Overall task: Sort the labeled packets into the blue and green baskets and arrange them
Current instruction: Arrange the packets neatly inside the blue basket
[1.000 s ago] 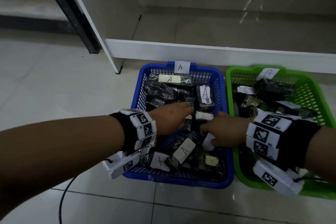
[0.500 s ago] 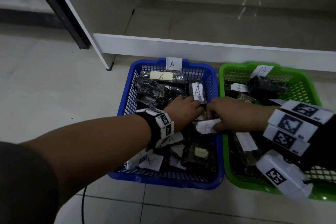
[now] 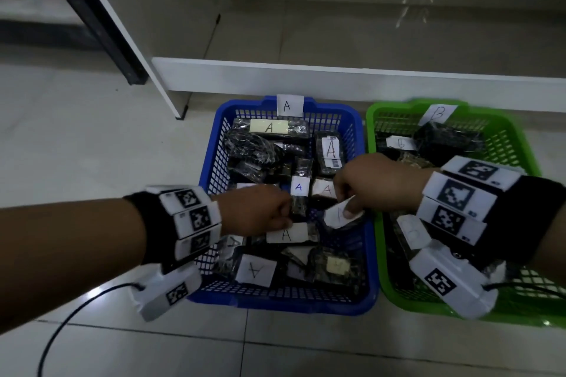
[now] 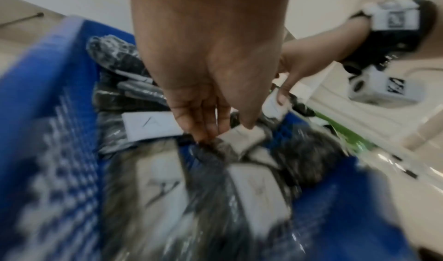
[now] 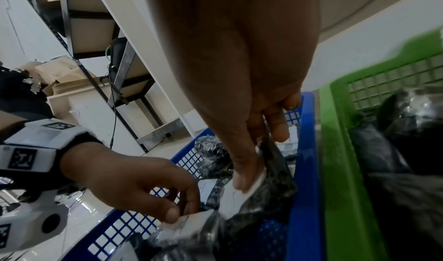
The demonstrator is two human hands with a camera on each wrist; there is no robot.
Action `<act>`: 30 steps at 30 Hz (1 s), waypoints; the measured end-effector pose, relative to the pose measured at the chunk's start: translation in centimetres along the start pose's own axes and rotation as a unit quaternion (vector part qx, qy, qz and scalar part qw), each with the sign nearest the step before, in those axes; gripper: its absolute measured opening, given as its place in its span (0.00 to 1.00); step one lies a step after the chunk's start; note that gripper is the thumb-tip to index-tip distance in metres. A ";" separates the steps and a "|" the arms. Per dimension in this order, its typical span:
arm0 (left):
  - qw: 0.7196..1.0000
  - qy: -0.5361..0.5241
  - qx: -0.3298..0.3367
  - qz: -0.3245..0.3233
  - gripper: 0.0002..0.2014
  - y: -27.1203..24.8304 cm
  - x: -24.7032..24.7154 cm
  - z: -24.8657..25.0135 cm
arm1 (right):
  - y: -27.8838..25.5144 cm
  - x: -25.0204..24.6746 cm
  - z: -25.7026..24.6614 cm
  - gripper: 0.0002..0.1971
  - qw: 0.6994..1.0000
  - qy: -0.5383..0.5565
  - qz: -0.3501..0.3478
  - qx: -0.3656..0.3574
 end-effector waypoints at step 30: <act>0.976 0.194 -0.084 0.042 0.25 -2.7 -0.2 -5.2 | 0.3 4.9 -1.2 0.14 0.974 -0.196 0.111 -0.032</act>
Point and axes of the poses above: each hand's wrist, its own y-axis towards the middle knuckle, its own x-axis out of the palm, z = x × y, the point moved 7 cm from there along y, towards the middle knuckle, and after that the axes turned 15 degrees about y, right-handed, at the moved point
